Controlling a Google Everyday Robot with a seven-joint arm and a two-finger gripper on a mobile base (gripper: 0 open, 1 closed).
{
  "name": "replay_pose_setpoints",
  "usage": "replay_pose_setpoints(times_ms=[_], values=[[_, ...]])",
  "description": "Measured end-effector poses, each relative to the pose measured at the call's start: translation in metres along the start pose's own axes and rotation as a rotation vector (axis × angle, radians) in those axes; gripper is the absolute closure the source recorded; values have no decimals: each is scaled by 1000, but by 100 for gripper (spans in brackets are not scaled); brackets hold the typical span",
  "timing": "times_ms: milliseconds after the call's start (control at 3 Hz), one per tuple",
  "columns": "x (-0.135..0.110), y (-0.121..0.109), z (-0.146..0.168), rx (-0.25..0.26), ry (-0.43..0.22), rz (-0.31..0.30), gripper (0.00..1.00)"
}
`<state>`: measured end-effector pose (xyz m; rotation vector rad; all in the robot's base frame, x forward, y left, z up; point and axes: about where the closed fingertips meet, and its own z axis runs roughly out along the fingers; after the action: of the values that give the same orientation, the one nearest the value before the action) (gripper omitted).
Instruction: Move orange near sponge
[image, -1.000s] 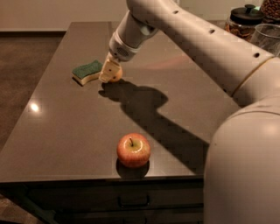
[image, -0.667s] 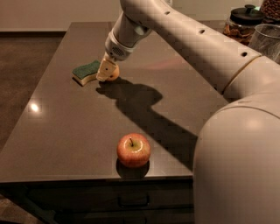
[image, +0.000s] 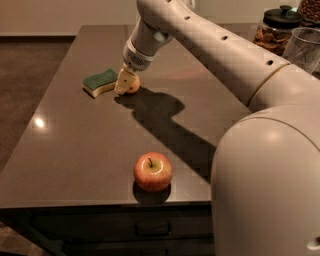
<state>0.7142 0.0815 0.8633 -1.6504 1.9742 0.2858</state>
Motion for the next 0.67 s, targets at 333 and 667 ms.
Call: replay_pose_setpoints(times_ms=[333,667], values=[[5,-2,-2,-1,4,6,12],[14,0,-12,-34,-4,19,0]])
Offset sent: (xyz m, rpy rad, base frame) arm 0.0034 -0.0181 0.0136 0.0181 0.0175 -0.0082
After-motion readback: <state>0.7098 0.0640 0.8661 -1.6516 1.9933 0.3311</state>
